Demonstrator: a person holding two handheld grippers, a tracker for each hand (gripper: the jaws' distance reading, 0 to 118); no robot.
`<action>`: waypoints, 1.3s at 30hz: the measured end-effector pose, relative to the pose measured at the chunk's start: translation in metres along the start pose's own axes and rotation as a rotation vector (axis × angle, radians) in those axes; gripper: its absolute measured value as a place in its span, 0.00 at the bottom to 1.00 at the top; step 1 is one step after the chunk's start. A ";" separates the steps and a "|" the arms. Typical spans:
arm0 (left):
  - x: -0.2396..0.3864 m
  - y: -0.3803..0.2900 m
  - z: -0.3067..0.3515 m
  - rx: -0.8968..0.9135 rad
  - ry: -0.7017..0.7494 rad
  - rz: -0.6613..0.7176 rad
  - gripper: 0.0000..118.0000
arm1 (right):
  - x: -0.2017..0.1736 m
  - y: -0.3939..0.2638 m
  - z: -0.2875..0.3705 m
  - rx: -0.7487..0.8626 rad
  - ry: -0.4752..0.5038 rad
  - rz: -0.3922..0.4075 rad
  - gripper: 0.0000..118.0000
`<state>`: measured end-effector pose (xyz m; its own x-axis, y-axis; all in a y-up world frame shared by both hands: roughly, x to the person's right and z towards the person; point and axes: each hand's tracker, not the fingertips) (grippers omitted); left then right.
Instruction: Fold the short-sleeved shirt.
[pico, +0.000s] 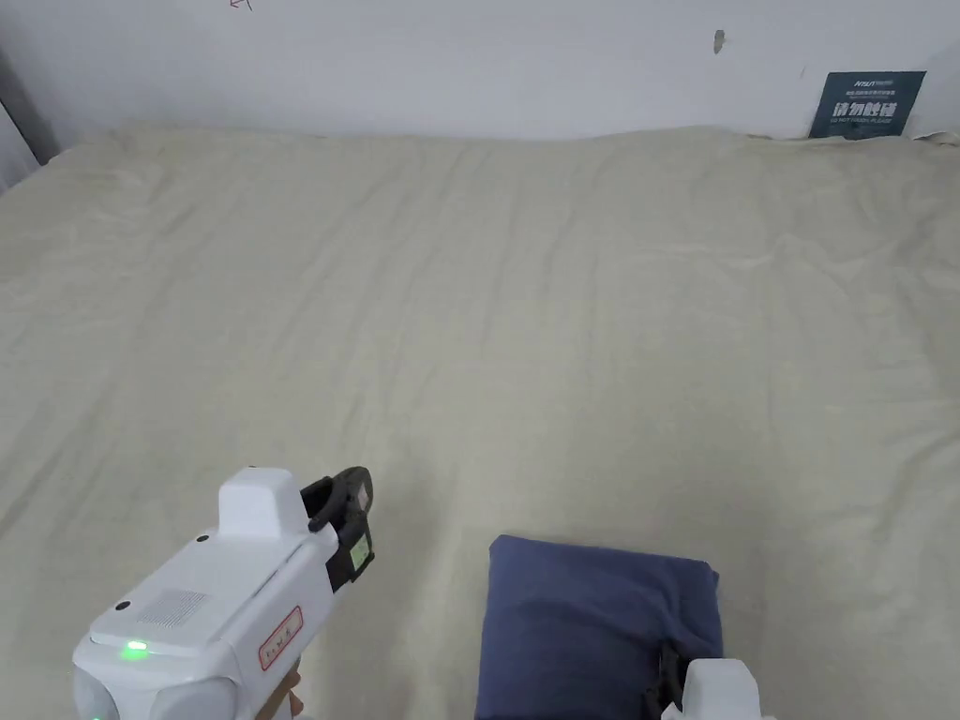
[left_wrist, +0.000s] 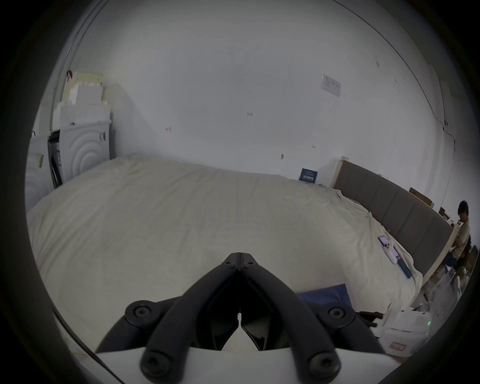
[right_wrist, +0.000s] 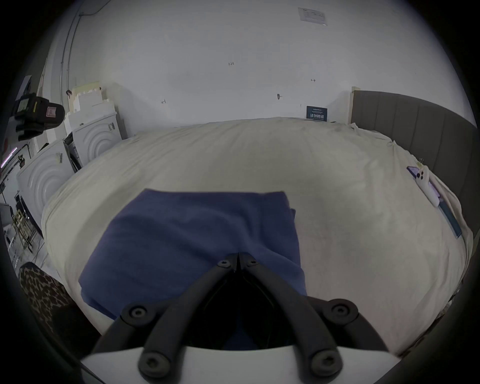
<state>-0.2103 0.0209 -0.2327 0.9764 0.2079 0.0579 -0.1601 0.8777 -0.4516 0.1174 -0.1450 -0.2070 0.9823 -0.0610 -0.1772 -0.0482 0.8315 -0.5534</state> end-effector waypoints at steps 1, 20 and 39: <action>0.001 -0.003 -0.002 -0.021 -0.020 0.008 0.02 | -0.001 -0.003 0.001 0.041 -0.002 0.029 0.00; 0.012 -0.088 -0.127 -0.660 -0.274 0.318 0.72 | 0.008 -0.010 0.001 0.056 0.046 0.017 0.00; 0.032 -0.065 -0.142 -0.727 -0.389 0.152 0.18 | 0.014 0.025 0.020 0.054 0.062 0.012 0.00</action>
<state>-0.1476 -0.0908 -0.3277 0.8108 0.5527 0.1928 -0.0227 0.3588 -0.9332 0.1336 -0.1141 -0.2065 0.9686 -0.0832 -0.2344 -0.0486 0.8610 -0.5062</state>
